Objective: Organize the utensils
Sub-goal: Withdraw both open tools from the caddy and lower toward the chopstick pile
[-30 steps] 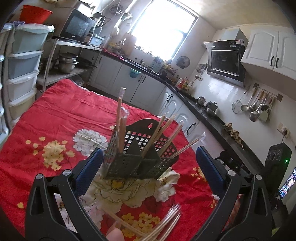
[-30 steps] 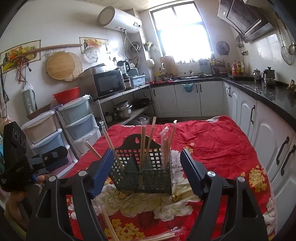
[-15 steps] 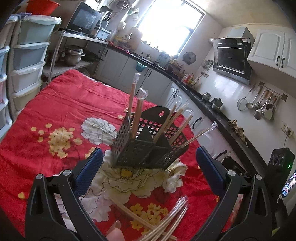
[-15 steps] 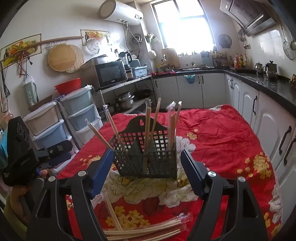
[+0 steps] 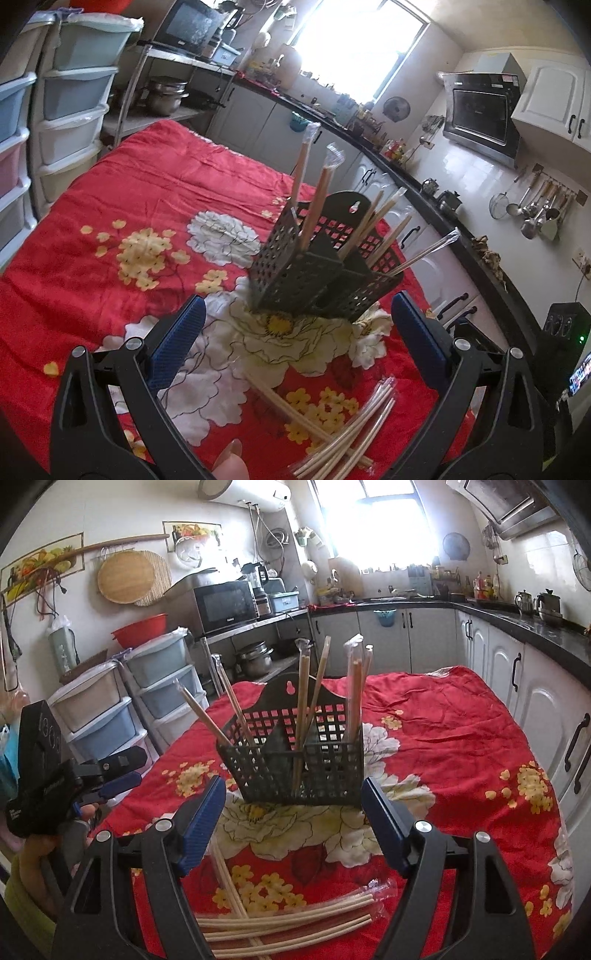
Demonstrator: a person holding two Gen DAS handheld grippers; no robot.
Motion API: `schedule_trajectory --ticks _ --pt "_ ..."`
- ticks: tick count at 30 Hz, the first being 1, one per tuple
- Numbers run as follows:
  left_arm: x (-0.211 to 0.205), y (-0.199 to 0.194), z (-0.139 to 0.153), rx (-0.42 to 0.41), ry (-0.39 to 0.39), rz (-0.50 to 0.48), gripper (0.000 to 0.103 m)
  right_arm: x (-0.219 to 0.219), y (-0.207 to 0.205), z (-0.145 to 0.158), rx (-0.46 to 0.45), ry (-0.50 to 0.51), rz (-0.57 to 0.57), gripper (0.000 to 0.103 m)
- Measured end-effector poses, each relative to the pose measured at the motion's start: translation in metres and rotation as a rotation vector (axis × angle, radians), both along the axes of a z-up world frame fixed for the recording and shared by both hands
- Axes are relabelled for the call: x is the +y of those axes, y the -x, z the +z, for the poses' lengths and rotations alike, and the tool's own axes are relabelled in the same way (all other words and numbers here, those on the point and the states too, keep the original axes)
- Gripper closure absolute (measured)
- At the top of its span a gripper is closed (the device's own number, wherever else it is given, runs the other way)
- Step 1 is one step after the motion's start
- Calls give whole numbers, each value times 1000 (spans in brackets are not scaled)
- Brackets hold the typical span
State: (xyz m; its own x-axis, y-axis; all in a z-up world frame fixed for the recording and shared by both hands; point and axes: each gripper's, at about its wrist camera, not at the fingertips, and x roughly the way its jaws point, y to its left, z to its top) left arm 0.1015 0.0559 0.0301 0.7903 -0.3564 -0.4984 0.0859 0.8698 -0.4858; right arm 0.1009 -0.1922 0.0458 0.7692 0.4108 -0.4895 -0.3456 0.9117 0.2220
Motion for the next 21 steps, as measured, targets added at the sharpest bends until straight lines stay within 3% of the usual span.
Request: schedule_trajectory --ticks 21 --pt "-9 0 -51 148 47 -62 11 -7 14 -45 137 52 -4 30"
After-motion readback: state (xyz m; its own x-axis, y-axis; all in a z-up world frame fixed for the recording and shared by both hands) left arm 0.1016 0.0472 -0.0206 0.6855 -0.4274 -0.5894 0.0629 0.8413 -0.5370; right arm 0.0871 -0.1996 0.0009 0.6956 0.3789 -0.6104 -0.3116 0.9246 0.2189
